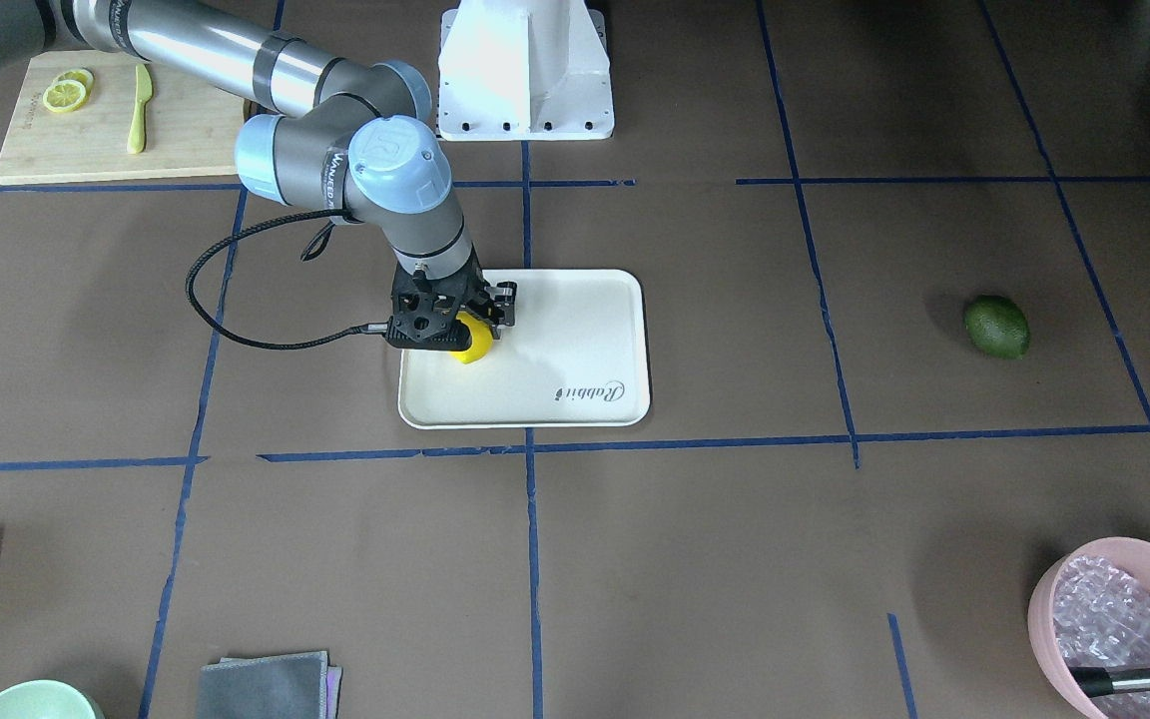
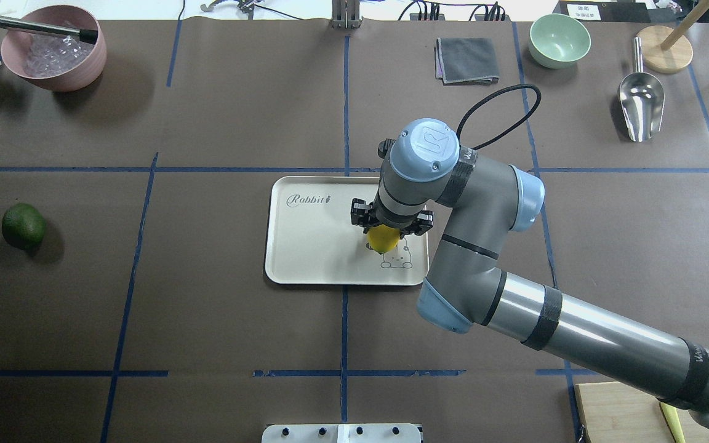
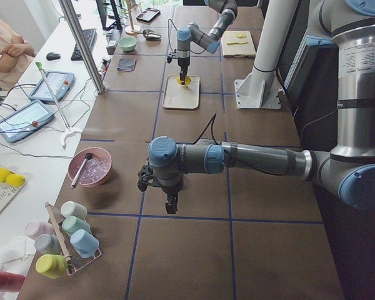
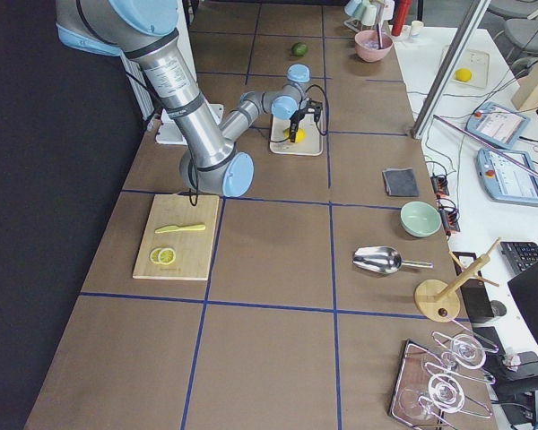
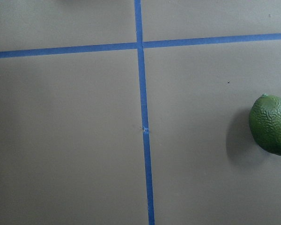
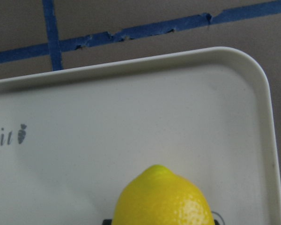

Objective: Place all lemons on tray

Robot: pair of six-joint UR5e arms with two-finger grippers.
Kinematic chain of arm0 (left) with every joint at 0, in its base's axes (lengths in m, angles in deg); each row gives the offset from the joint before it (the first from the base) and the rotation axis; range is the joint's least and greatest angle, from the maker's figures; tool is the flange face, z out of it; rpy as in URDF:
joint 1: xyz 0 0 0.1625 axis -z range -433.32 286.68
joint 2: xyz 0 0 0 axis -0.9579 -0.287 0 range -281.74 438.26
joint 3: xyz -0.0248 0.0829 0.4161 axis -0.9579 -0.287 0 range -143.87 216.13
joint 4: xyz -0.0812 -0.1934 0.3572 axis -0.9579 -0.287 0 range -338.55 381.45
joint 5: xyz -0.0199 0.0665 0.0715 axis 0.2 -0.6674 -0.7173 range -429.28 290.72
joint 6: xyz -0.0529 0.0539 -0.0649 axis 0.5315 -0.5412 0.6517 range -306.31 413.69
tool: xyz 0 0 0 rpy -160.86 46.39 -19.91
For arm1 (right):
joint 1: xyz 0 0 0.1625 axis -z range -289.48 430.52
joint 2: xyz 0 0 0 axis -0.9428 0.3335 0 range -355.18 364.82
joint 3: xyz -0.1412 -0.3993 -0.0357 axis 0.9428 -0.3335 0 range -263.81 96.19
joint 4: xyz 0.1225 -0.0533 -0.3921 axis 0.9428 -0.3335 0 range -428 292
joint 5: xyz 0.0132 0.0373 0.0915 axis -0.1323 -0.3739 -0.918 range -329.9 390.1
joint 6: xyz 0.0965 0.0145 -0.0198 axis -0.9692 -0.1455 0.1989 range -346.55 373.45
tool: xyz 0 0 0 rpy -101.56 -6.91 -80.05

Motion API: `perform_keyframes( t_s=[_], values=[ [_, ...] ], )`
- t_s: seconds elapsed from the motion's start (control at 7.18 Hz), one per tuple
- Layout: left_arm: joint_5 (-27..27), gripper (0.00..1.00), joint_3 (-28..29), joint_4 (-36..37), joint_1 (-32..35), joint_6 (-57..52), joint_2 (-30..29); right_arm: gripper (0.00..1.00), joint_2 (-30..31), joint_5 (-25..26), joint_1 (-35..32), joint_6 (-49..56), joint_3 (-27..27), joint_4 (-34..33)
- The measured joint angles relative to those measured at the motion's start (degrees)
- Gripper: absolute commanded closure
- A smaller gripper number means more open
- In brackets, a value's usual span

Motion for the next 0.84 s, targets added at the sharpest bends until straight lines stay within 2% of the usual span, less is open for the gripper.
perform_keyframes(
  t_s=[0.56, 0.84],
  values=[
    [0.2, 0.00, -0.3, -0.1, -1.9, 0.4, -0.3, 0.00, 0.0, -0.1, -0.1, 0.2, 1.0, 0.1],
    [2.5, 0.00, -0.6, -1.0, -5.3, 1.5, -0.7, 0.00, 2.9, -2.4, -2.4, 0.3, 7.6, -0.5]
  ],
)
